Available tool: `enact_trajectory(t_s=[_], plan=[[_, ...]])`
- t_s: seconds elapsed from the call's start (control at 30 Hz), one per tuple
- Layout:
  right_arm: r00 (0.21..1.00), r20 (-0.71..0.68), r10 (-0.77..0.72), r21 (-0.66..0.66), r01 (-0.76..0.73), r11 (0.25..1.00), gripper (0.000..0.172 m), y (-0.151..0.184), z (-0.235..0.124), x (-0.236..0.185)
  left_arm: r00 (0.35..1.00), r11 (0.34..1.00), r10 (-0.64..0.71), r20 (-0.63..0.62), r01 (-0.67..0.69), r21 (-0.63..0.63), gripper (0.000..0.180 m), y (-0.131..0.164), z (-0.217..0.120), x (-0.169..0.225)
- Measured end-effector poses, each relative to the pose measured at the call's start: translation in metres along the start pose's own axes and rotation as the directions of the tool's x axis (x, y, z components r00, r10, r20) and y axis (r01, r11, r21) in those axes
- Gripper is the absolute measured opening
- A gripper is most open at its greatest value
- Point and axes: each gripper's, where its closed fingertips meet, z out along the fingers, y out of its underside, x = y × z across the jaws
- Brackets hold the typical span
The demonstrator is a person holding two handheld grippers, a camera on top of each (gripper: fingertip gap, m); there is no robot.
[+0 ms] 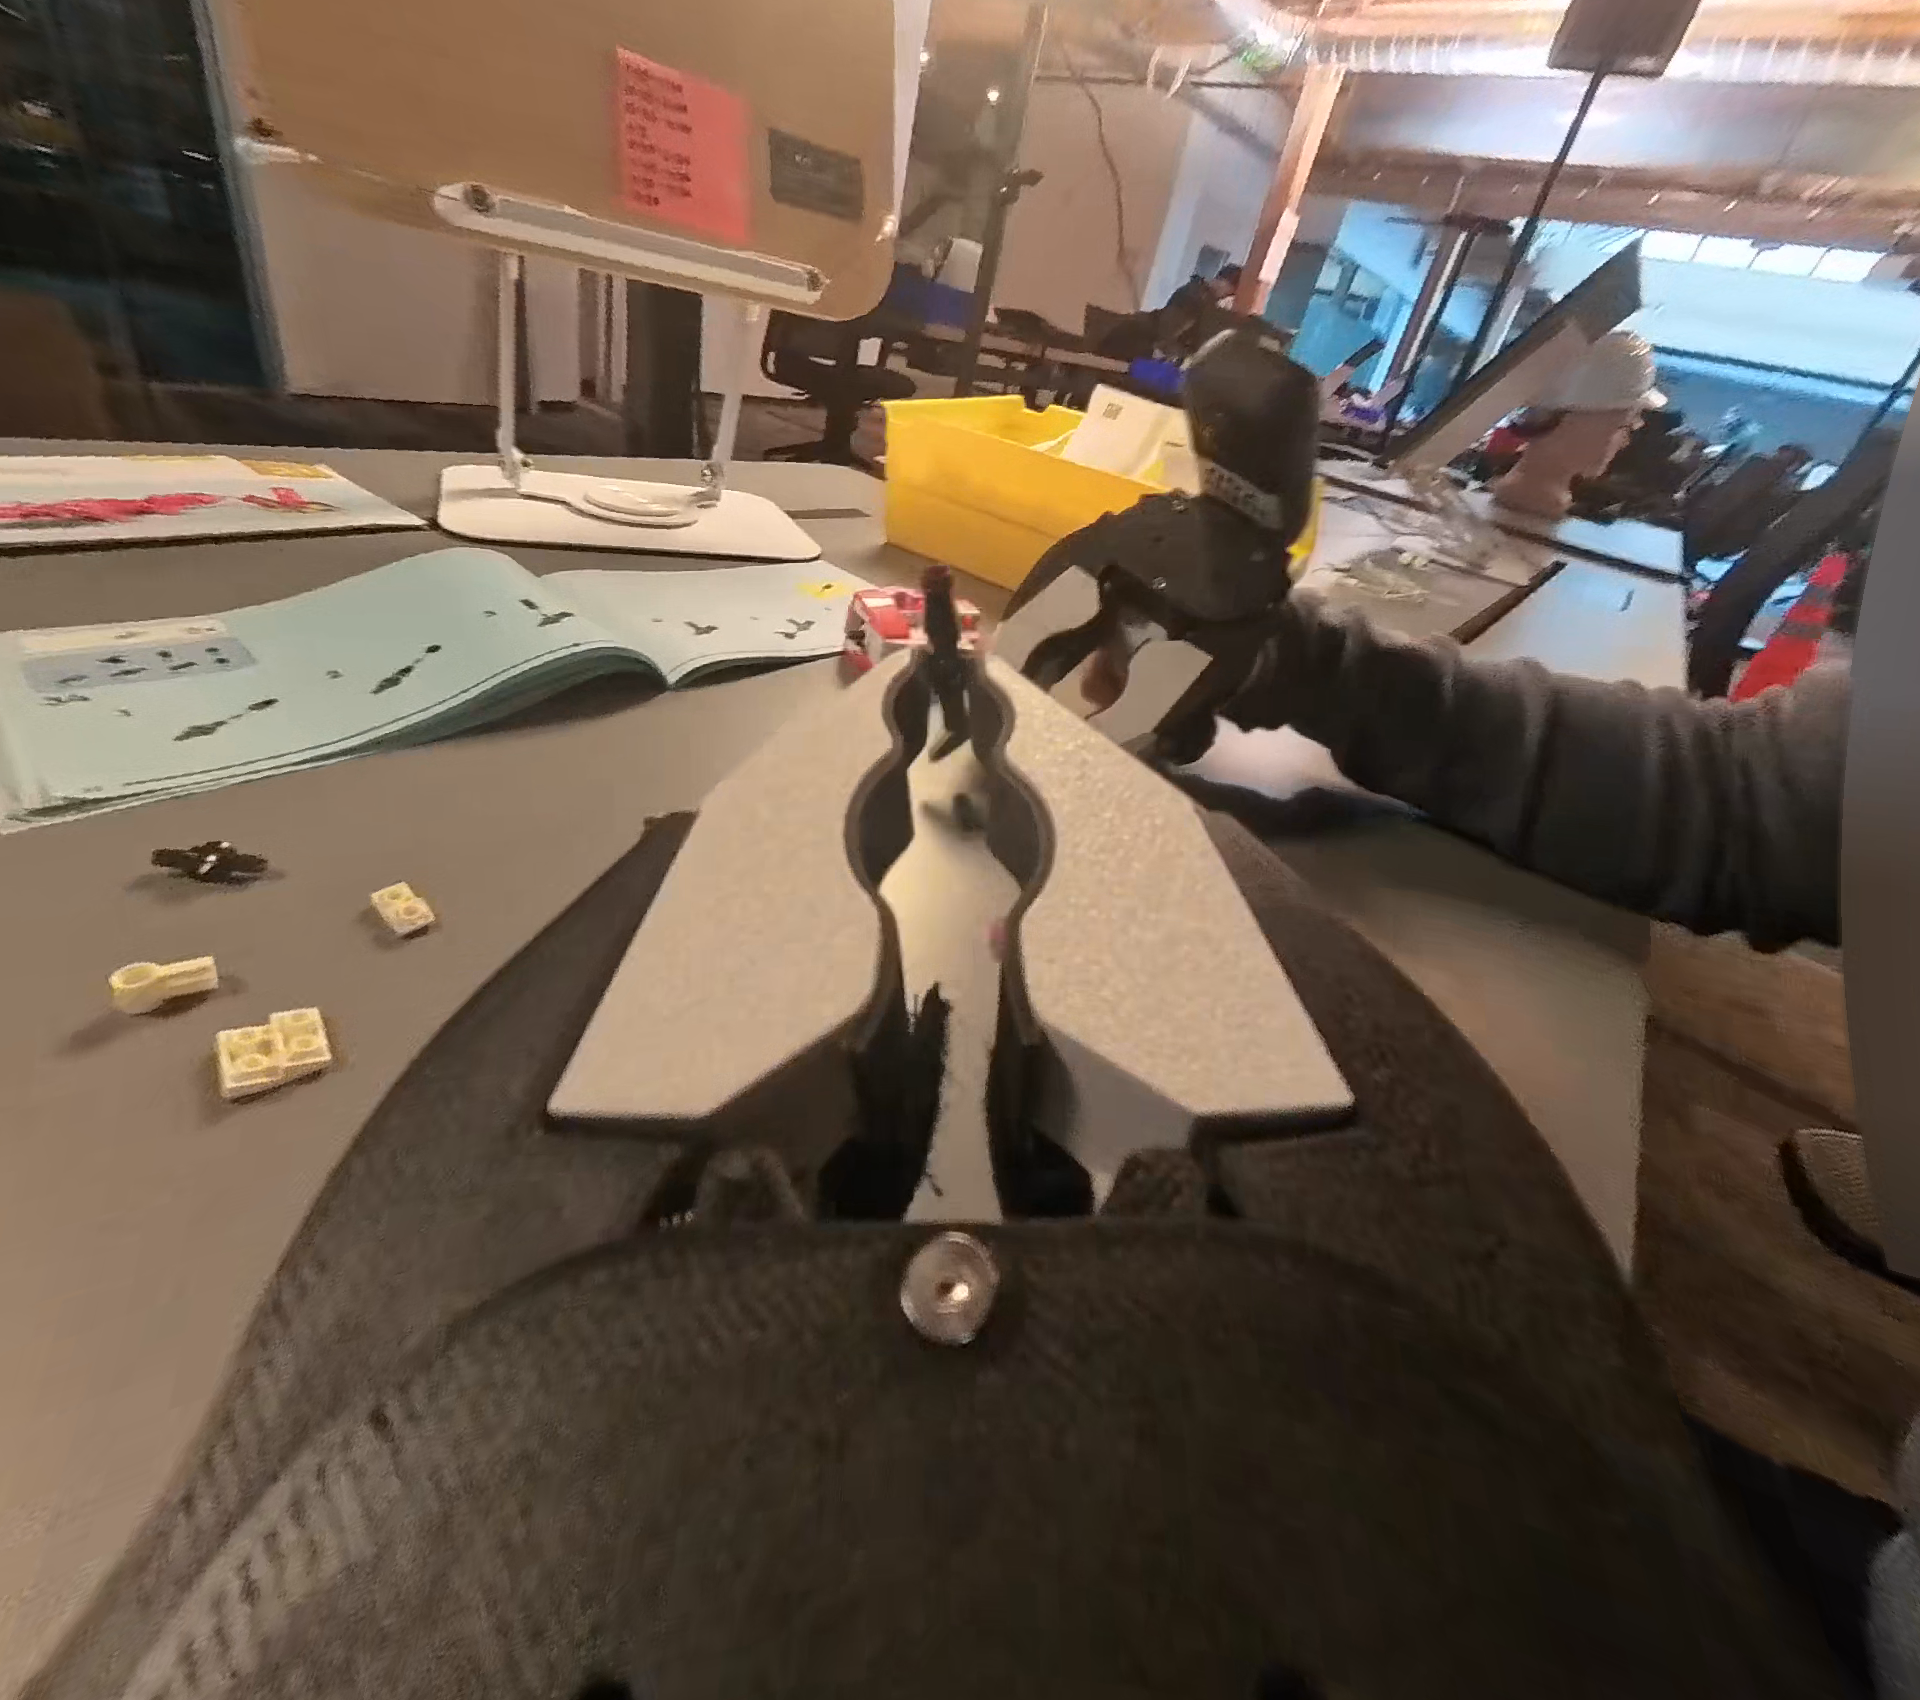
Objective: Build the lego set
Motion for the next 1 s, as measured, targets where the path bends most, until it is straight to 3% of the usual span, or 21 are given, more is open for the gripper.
enact_trajectory(t_s=[0.3, 0.5, 0.77, 1.0], plan=[[0.963, 0.232, 0.133, -0.031, -0.129, 0.991, 0.032, 0.000, 0.005, -0.010, 0.999, 0.998, 0.030, -0.017, -0.031, -0.055, 0.006, 0.009, 0.005, 0.006], [0.965, 0.236, 0.112, -0.030, -0.108, 0.994, 0.017, 0.000, 0.005, -0.012, 0.999, 0.999, 0.003, -0.035, -0.004, -0.045, 0.006, 0.008, 0.005, 0.007], [0.967, 0.233, 0.101, -0.031, -0.097, 0.995, 0.018, -0.001, 0.006, -0.013, 0.998, 0.999, -0.013, -0.064, 0.010, -0.050, 0.005, 0.009, 0.006, 0.010], [0.974, 0.198, 0.106, -0.038, -0.101, 0.994, 0.006, -0.002, 0.010, -0.008, 0.997, 0.998, -0.006, -0.074, 0.001, -0.068, 0.005, 0.012, 0.008, 0.013]])
